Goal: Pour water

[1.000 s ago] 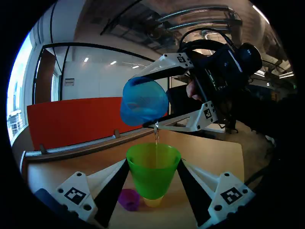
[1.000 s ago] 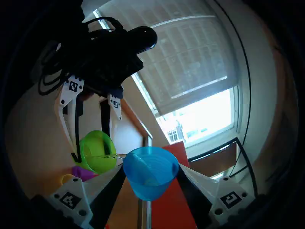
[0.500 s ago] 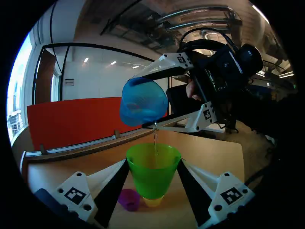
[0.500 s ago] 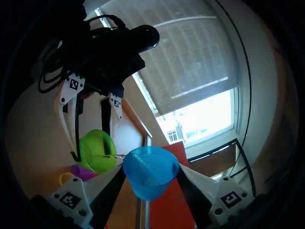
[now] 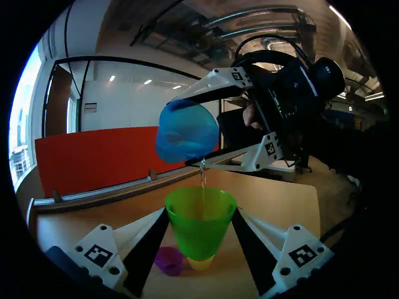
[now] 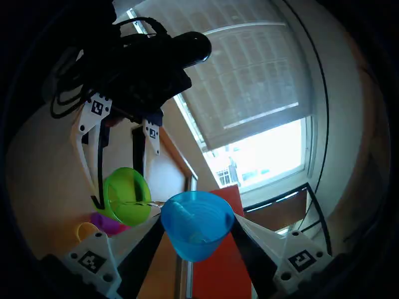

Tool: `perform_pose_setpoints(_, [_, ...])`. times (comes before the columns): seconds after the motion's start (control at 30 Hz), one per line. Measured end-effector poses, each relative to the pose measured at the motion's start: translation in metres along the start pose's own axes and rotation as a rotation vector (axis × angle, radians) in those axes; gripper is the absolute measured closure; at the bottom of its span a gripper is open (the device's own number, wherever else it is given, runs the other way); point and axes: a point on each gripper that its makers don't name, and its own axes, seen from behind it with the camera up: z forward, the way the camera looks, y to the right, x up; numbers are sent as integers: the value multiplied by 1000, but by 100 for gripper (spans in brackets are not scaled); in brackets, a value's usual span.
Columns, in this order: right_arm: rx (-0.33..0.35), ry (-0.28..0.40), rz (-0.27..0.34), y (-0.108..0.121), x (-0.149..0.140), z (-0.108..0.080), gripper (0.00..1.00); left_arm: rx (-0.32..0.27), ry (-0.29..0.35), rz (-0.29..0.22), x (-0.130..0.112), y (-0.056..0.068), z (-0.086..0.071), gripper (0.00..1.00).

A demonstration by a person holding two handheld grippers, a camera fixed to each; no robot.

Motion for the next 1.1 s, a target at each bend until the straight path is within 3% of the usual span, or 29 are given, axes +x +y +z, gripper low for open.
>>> perform_pose_setpoints(1.1, [-14,-10,-43,4,-2,-1,9,0,3,3,4,3,0,14])
